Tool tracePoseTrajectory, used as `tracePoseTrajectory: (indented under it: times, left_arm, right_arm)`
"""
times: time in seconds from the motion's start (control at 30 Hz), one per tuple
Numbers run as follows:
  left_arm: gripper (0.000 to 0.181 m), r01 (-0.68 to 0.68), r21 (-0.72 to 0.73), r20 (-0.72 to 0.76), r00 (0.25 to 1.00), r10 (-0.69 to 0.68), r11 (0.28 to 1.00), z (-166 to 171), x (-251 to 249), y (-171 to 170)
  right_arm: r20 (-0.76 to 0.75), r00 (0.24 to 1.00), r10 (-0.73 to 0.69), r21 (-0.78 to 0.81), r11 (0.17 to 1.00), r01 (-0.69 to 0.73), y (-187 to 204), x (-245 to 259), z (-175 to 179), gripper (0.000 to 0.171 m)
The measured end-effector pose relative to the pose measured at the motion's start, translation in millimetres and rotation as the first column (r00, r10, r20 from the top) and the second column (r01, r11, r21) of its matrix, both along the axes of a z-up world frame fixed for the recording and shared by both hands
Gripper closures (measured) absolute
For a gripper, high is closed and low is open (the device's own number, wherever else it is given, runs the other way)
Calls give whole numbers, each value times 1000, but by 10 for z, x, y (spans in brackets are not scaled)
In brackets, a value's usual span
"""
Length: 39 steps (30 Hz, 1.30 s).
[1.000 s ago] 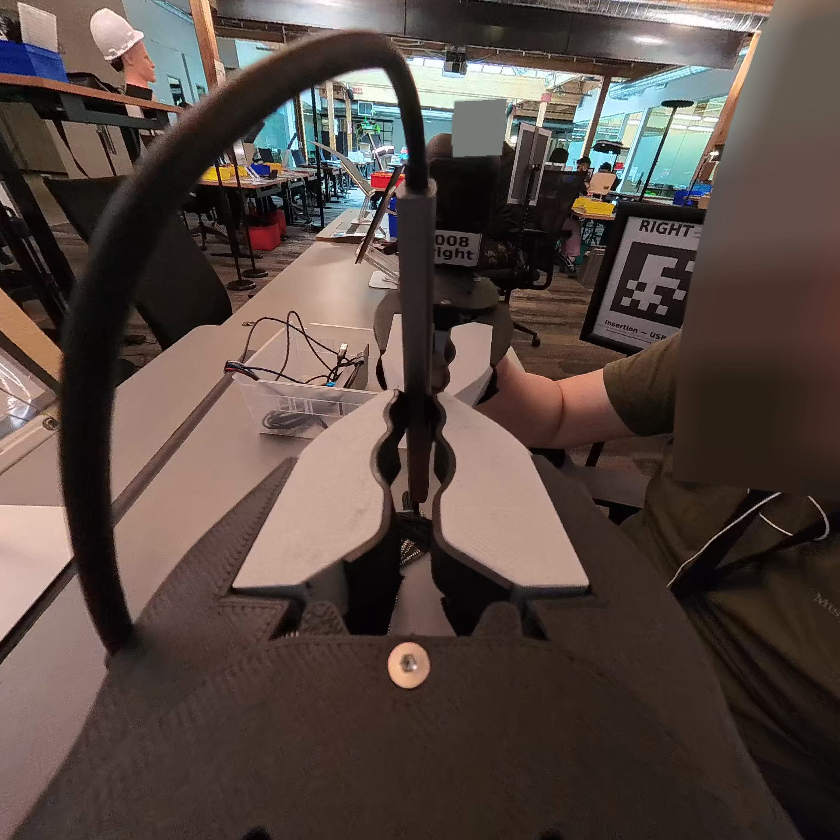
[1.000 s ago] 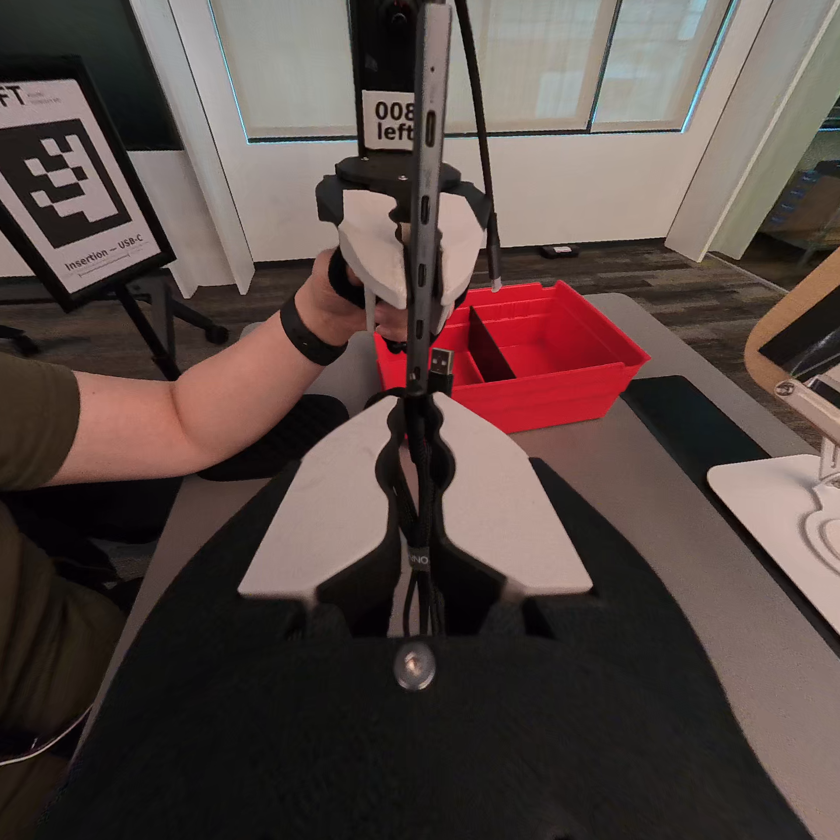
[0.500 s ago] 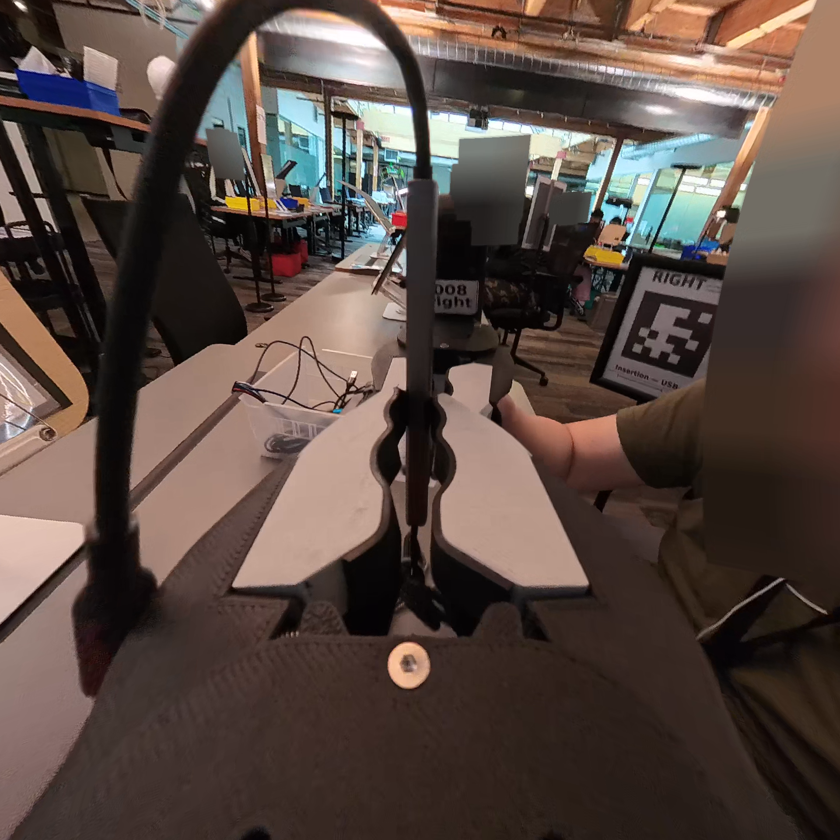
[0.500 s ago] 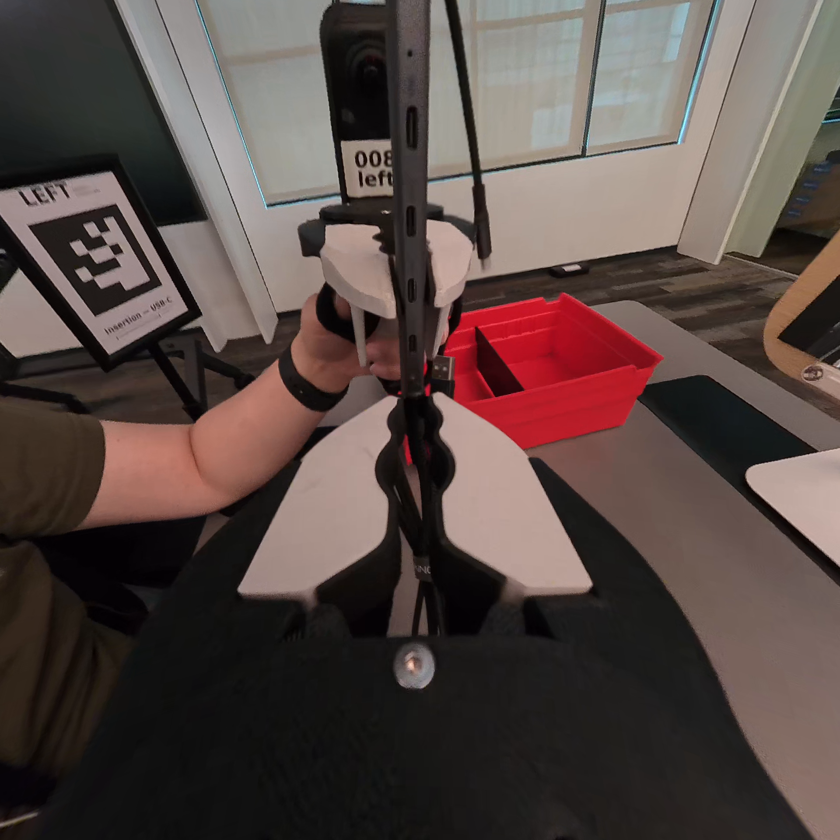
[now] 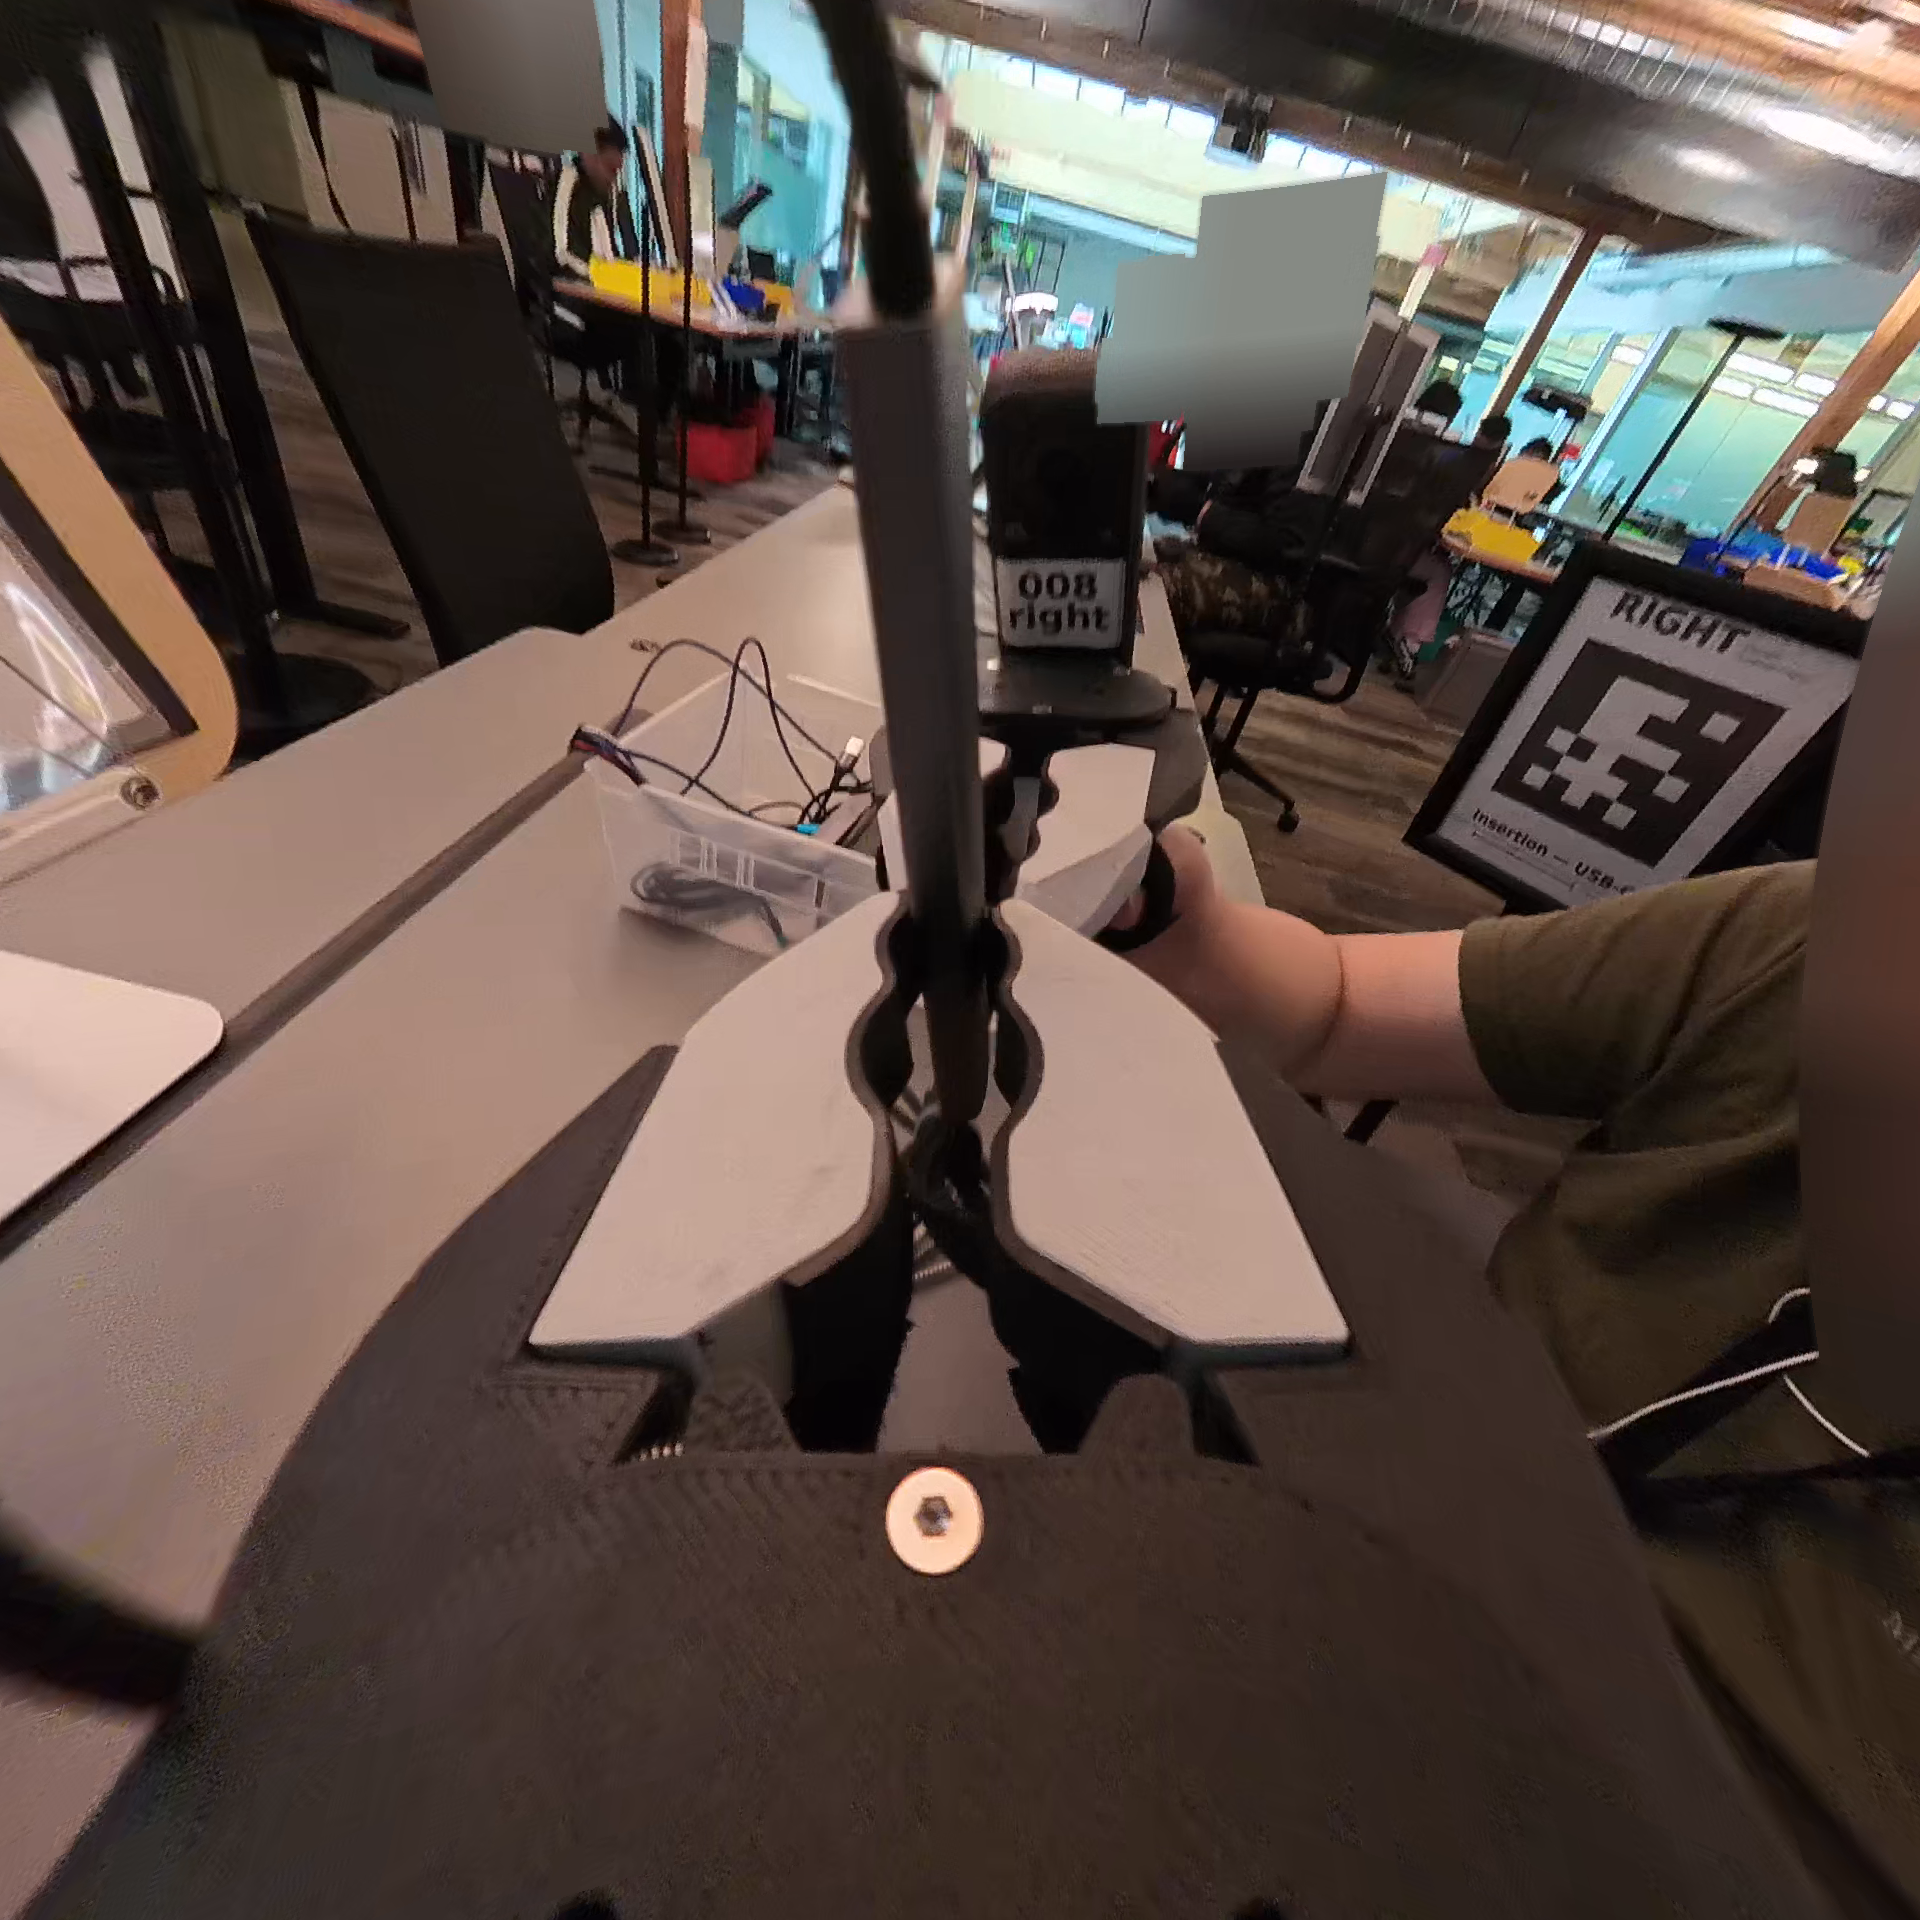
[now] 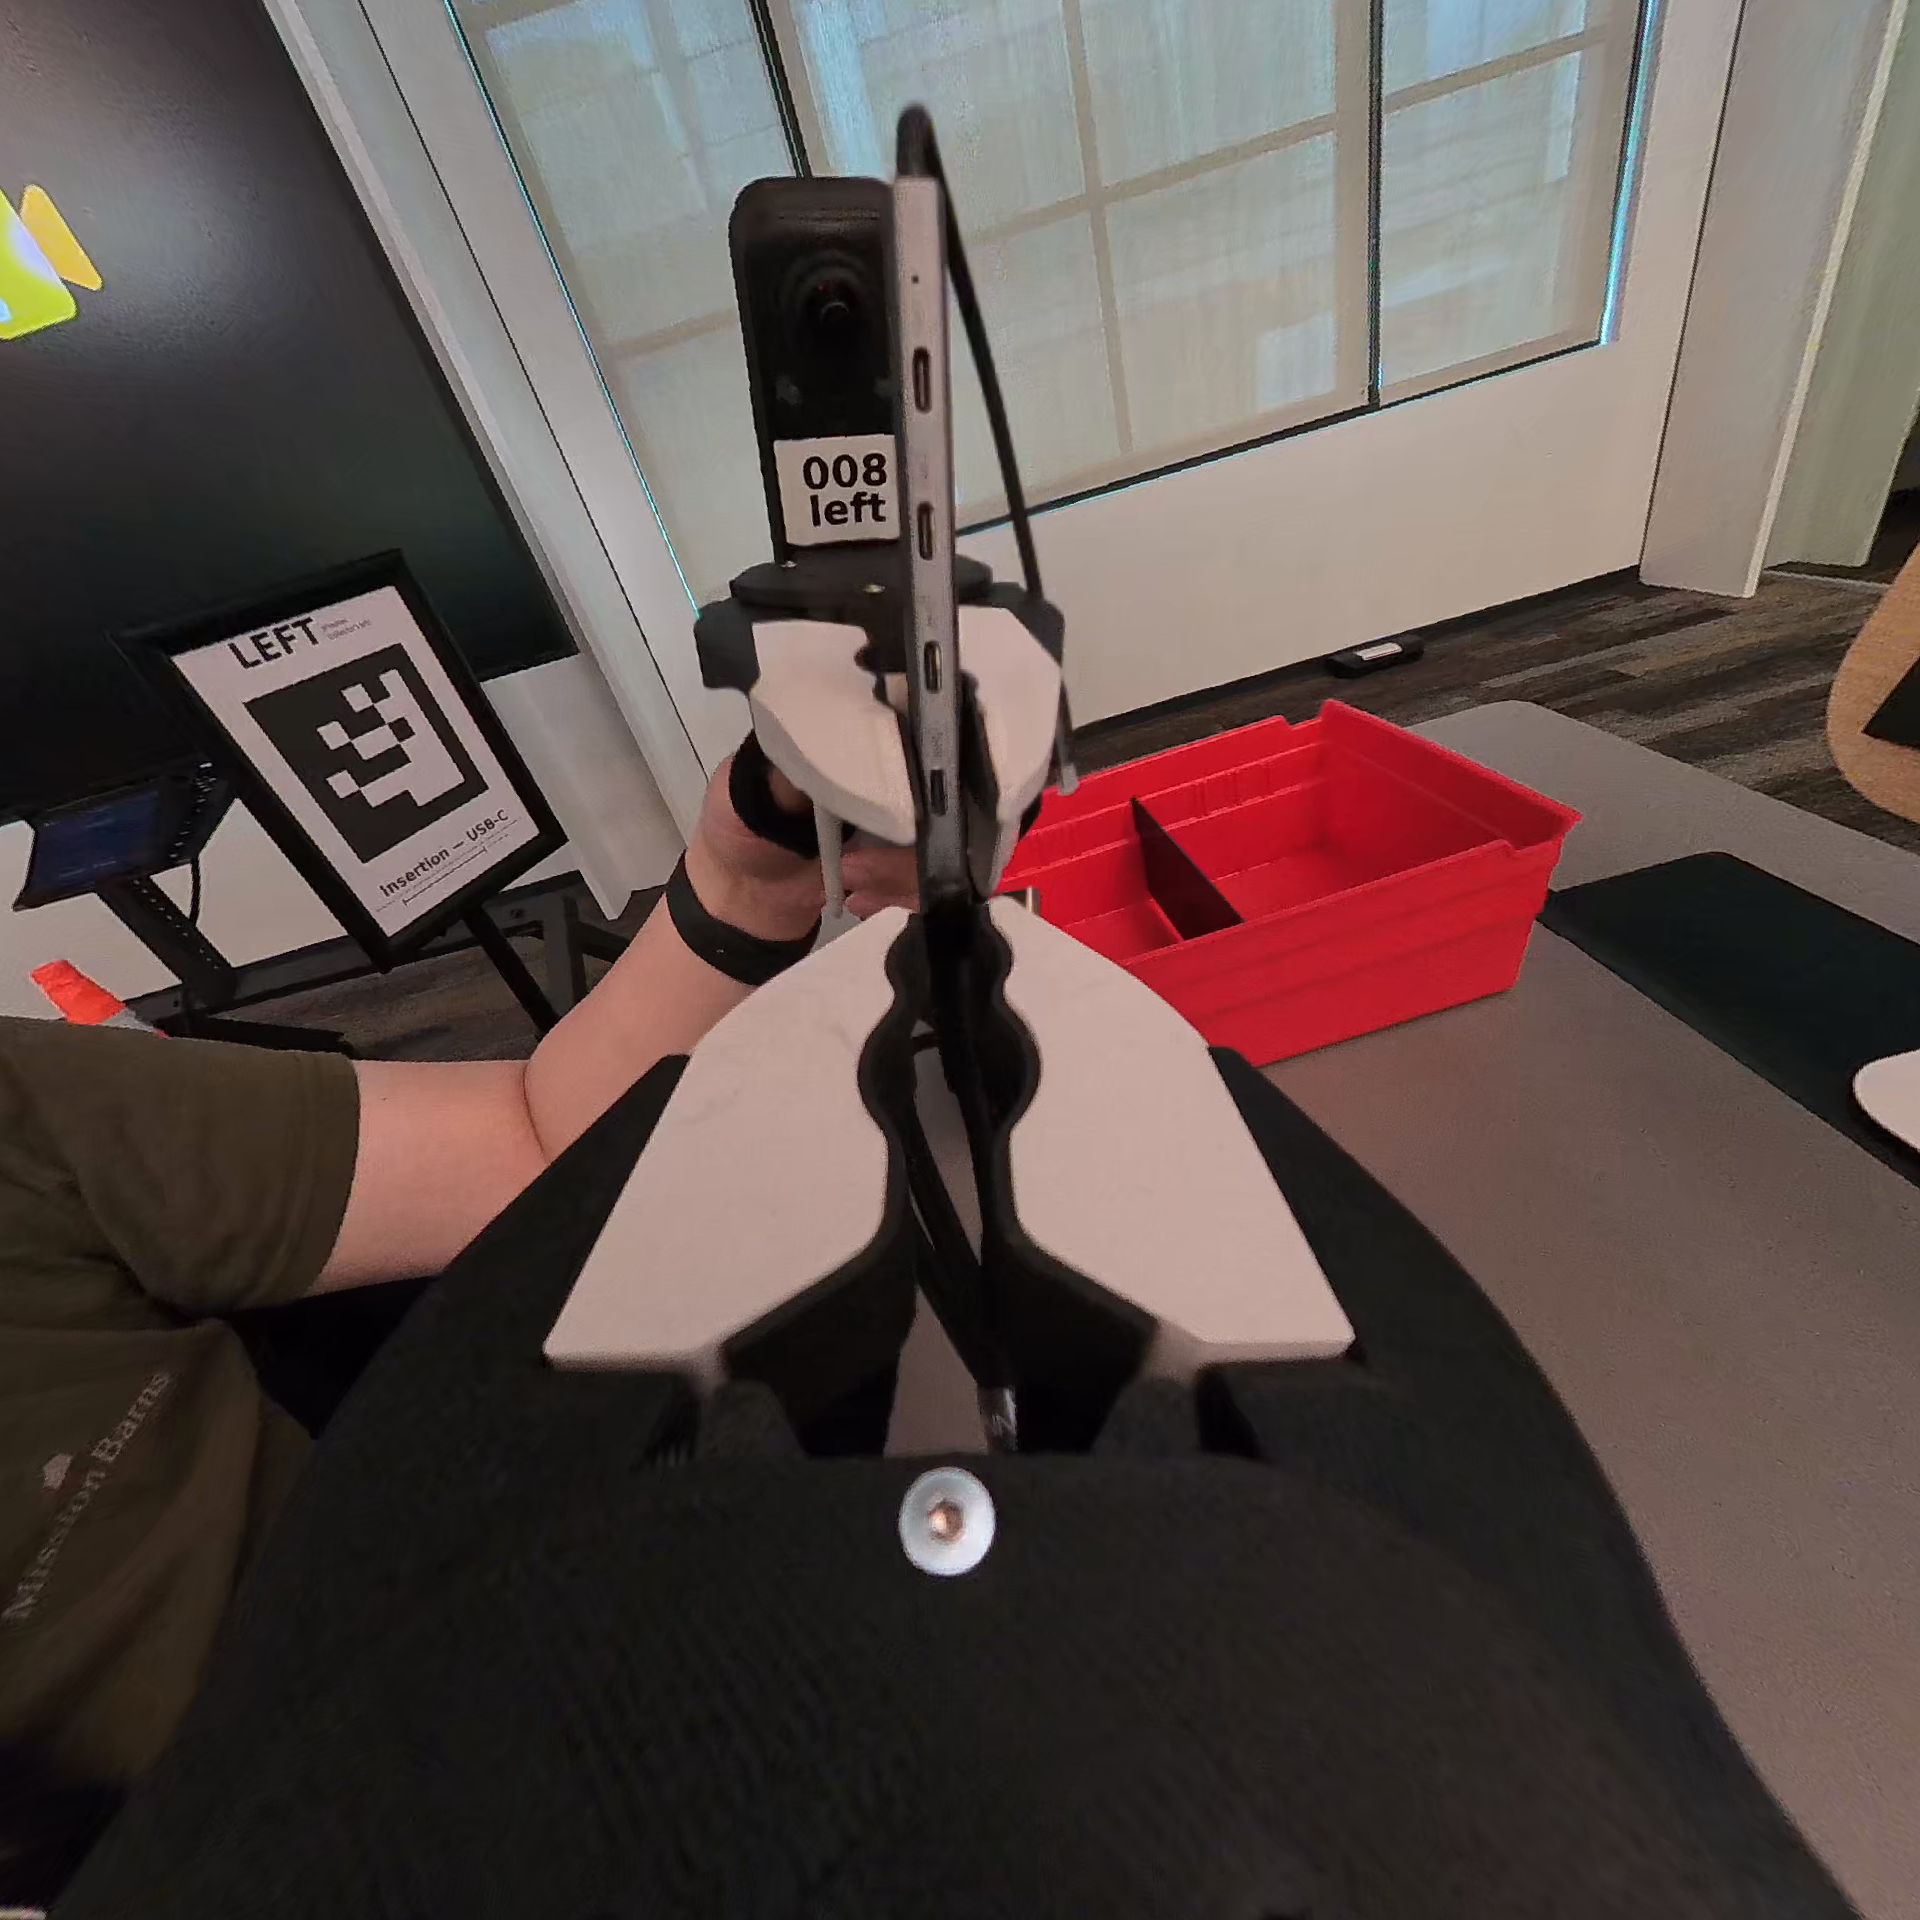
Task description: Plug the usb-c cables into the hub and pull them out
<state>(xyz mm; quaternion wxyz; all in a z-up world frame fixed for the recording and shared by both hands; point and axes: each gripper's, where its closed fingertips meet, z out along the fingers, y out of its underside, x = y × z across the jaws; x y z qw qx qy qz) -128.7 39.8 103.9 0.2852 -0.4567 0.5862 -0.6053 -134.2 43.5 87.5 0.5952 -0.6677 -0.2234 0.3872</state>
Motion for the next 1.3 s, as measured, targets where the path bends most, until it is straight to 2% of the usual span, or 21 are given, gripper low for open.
tracePoseTrajectory:
  times: [0.37, 0.47, 0.57, 0.9, 1.0, 1.1, 1.2, 1.3]
  left_arm:
    - [170, 17, 100, -166, 986, 0, 995, -261, -52, -75]
    - [164, 56, 113, -207, 978, -31, 992, -341, -75, -141]
    - [171, 66, 157, -245, 969, -26, 985, -429, -71, -149]
    - [172, 79, 300, -189, 982, -22, 951, -372, -21, -165]
    - [172, 75, 281, -187, 982, -22, 957, -370, 12, -154]
    - [172, 79, 284, -223, 975, -14, 956, -432, 22, -131]
    - [172, 71, 272, -196, 980, -17, 960, -379, 46, -152]
    - [172, 54, 297, -217, 976, 12, 953, -432, 66, -120]
  right_arm:
    - [44, 998, 41, -25, 999, -40, -32, -33, -56, 162]
    - [63, 997, 48, -27, 999, -46, -44, -47, -66, 162]
    - [80, 995, 60, -36, 998, -57, -58, -59, -88, 162]
    - [91, 994, 64, -3, 998, -64, -100, -18, -37, 162]
    - [87, 995, 53, 1, 999, -54, -88, 5, -40, 162]
    - [155, 987, 40, -6, 999, -40, -75, 12, -116, 162]
    - [119, 992, 47, 3, 999, -48, -96, 25, -60, 162]
    - [151, 988, 34, -12, 999, -33, -71, 42, -125, 162]
